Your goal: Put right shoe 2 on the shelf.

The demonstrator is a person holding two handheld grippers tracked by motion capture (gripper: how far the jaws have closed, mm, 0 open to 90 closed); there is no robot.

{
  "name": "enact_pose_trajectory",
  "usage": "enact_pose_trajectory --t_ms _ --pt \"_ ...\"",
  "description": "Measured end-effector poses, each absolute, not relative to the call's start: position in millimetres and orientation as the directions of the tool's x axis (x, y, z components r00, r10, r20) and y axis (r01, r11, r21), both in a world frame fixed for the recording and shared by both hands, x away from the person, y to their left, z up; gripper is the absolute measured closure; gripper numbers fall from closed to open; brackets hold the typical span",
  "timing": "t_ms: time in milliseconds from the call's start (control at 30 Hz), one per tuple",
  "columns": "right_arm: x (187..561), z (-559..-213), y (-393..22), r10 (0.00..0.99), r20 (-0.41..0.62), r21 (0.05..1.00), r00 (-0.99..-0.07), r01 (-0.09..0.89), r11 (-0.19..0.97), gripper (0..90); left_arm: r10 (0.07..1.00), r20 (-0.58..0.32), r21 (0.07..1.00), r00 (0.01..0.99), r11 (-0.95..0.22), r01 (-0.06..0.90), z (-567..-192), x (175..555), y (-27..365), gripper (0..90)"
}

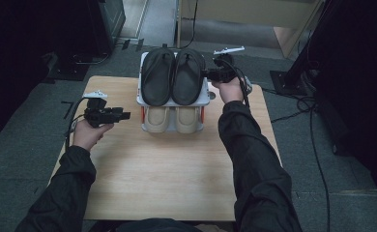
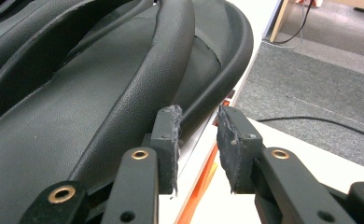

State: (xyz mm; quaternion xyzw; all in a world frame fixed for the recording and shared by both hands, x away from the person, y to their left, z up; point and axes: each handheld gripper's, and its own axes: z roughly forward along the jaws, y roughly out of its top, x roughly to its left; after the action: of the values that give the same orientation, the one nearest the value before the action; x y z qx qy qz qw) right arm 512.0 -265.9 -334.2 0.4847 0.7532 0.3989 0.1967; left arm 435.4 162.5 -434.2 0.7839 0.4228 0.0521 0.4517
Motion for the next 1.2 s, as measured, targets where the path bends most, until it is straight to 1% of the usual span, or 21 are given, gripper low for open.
enact_pose_trajectory --t_ms 67,233,300,333,367,400,567,600,700,767,800,867,967,1000,1200 --pt "511 -335 -268 0.884 0.090 0.796 -0.458 0.567 0.213 65.5 0.711 -0.301 0.752 0.635 -0.232 0.617 -434 435 163 47.8" --pt "508 -334 -270 0.875 0.069 0.797 -0.479 0.554 0.240 61.8 0.712 -0.302 0.751 0.635 -0.233 0.618 -435 435 163 47.7" --pt "505 -333 -271 0.867 0.040 0.800 -0.496 0.536 0.269 60.5 0.711 -0.301 0.751 0.635 -0.234 0.618 -435 435 162 47.5" --pt "499 -333 -273 0.862 0.022 0.819 -0.506 0.504 0.275 60.0 0.711 -0.301 0.752 0.635 -0.233 0.617 -435 435 162 47.5" --pt "499 -333 -273 0.862 0.022 0.819 -0.506 0.504 0.275 60.0 0.711 -0.301 0.752 0.635 -0.233 0.617 -435 435 162 47.5" --pt "497 -334 -275 0.857 0.013 0.832 -0.515 0.481 0.277 59.2 0.711 -0.301 0.752 0.635 -0.232 0.617 -435 435 162 47.4" --pt "486 -337 -283 0.849 0.008 0.834 -0.529 0.472 0.286 55.8 0.711 -0.298 0.752 0.637 -0.236 0.616 -435 435 162 47.4" --pt "483 -338 -285 0.846 -0.003 0.843 -0.534 0.453 0.289 55.7 0.710 -0.297 0.751 0.638 -0.239 0.616 -435 435 162 47.4" --pt "477 -341 -290 0.841 0.013 0.835 -0.540 0.469 0.288 53.9 0.712 -0.298 0.750 0.636 -0.238 0.617 -436 435 161 47.2" --pt "472 -344 -293 0.839 0.005 0.847 -0.544 0.448 0.286 53.9 0.712 -0.296 0.750 0.637 -0.240 0.617 -436 435 161 47.1" --pt "468 -347 -295 0.835 0.024 0.842 -0.549 0.462 0.279 53.6 0.711 -0.296 0.751 0.638 -0.239 0.615 -436 435 161 47.1" --pt "467 -348 -296 0.834 0.025 0.837 -0.551 0.468 0.284 53.3 0.711 -0.295 0.749 0.638 -0.242 0.616 -436 435 161 47.1" --pt "459 -353 -297 0.827 0.022 0.855 -0.562 0.439 0.276 53.2 0.711 -0.293 0.748 0.639 -0.246 0.617 -436 434 160 47.0" --pt "457 -354 -297 0.825 0.036 0.849 -0.564 0.452 0.272 53.0 0.710 -0.293 0.748 0.640 -0.246 0.616 -436 434 160 46.9" --pt "442 -366 -298 0.811 0.041 0.855 -0.584 0.441 0.275 52.3 0.711 -0.285 0.750 0.643 -0.253 0.612 -437 434 158 46.3"
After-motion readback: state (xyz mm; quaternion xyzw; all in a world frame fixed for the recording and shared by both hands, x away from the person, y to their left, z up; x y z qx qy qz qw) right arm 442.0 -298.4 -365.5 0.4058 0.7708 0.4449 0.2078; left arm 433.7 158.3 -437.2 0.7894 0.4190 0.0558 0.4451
